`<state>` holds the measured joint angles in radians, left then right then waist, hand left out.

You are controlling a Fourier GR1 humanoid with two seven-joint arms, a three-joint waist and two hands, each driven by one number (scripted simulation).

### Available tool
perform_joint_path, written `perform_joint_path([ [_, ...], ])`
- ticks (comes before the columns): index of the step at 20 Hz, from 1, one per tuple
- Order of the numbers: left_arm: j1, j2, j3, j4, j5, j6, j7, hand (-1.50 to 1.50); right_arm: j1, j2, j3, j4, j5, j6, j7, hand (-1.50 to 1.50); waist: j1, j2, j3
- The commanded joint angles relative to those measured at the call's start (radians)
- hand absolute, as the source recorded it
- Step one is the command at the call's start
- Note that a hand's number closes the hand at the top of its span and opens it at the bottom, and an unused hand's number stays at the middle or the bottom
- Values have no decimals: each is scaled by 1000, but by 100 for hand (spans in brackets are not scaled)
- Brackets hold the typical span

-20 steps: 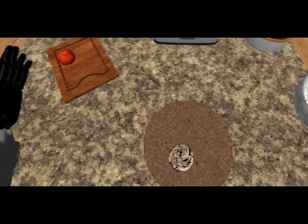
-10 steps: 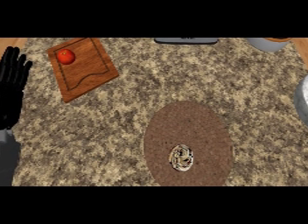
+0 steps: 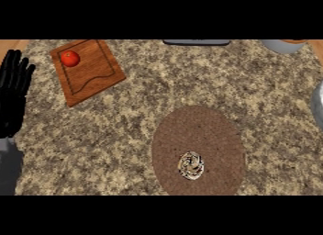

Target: Pick the lemon from the placemat and place it in the bowl

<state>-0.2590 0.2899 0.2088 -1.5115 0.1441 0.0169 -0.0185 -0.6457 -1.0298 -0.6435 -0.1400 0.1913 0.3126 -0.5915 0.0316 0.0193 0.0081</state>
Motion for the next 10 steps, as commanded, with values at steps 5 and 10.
perform_joint_path([
  [5,-13,4,9,20,-5,5,-9,0,108,-90,-82,38,-76,147,-65,-150,-15,7,7],
  [10,0,13,16,1,8,-8,-2,0,164,-126,-95,41,-87,202,-74,-150,-3,4,11],
])
